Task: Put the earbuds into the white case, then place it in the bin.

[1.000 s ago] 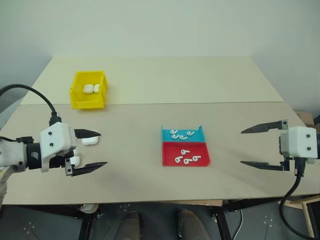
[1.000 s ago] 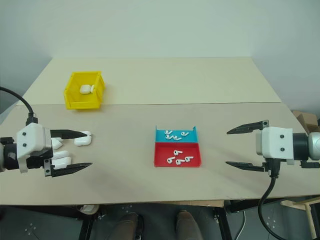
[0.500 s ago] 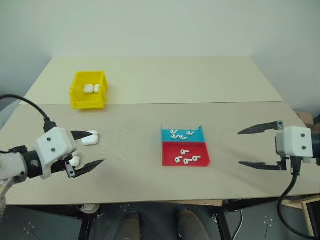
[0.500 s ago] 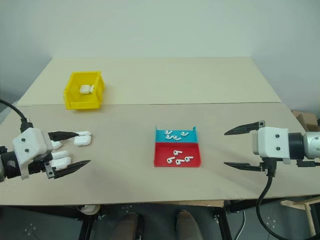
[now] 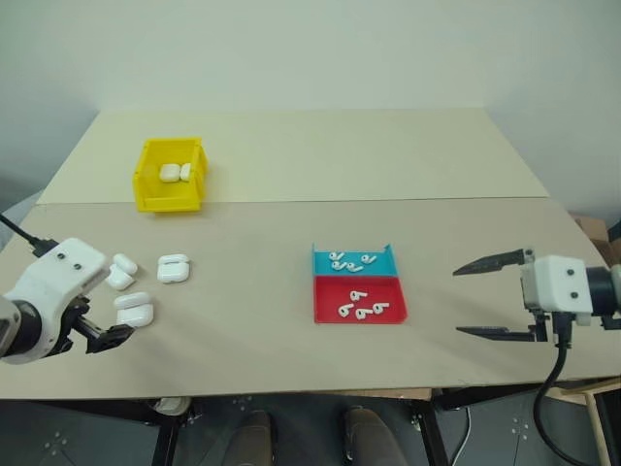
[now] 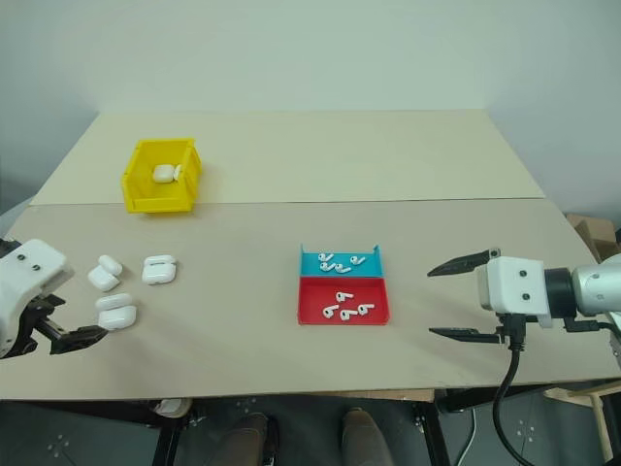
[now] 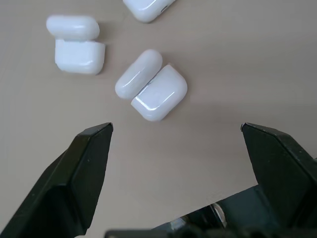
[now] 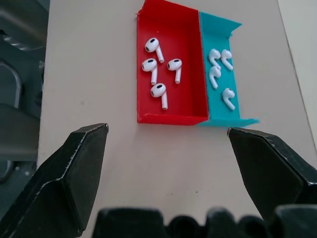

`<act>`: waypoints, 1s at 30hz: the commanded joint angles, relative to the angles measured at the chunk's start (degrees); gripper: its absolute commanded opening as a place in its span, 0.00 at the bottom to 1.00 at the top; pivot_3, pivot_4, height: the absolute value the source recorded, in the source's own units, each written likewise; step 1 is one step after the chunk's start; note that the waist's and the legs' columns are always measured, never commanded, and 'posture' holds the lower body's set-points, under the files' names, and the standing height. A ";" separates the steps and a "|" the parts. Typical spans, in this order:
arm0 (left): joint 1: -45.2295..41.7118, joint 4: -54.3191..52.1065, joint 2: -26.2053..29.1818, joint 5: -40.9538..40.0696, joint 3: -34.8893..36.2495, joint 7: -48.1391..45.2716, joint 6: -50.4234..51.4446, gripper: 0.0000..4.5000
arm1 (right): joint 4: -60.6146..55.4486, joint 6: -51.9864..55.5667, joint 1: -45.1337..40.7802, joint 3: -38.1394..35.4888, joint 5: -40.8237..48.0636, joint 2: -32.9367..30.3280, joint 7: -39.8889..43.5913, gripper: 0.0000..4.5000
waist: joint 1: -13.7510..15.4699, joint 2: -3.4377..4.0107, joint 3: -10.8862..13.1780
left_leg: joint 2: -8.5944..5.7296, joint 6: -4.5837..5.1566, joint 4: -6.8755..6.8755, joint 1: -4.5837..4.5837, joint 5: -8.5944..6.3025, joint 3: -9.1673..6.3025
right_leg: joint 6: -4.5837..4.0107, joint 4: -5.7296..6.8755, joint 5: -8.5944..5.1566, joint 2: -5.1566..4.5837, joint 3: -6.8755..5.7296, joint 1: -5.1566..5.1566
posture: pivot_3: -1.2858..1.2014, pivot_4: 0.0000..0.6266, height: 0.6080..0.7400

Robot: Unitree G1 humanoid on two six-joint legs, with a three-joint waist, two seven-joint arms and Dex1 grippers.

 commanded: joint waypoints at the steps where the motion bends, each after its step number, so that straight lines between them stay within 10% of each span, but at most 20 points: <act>1: -7.09 9.18 -1.35 -8.02 -4.87 11.10 0.50 1.00 | -2.85 1.02 1.60 -1.61 -0.87 -0.31 -1.51 0.99 | 0.12 -0.01 0.01 | -0.01 0.00 -0.03 0.02 0.00 -0.01 | -0.05 0.06 -0.03 0.00 -0.01 -0.02 | 0.52 0.24 1.00; 13: -11.46 21.34 -7.95 -49.08 -5.99 61.88 0.50 1.00 | -6.30 3.21 7.14 -4.64 -1.38 -0.37 -3.66 0.99 | 0.18 -0.10 0.05 | -0.03 -0.01 -0.04 0.00 0.00 -0.11 | -0.38 0.09 0.19 -0.10 -0.01 0.02 | 0.52 0.24 1.00; 18: -3.27 23.53 -1.97 -78.11 -12.25 87.89 -19.61 1.00 | -5.36 2.68 6.22 -3.30 -1.99 -0.37 -3.97 0.99 | 0.13 -0.16 0.08 | 0.12 -0.02 -0.04 0.07 -0.01 -0.41 | -0.44 0.12 0.24 -0.20 0.02 0.03 | 0.52 0.24 1.00; 30: -6.16 19.89 -8.31 -80.10 -17.95 101.34 -32.29 1.00 | -4.61 1.96 5.70 -2.63 -3.04 0.05 -3.87 0.99 | 1.02 -0.16 0.07 | -0.35 -0.18 -0.07 0.13 0.10 0.11 | -0.39 0.04 0.25 -0.47 -0.08 0.17 | 0.52 0.24 1.00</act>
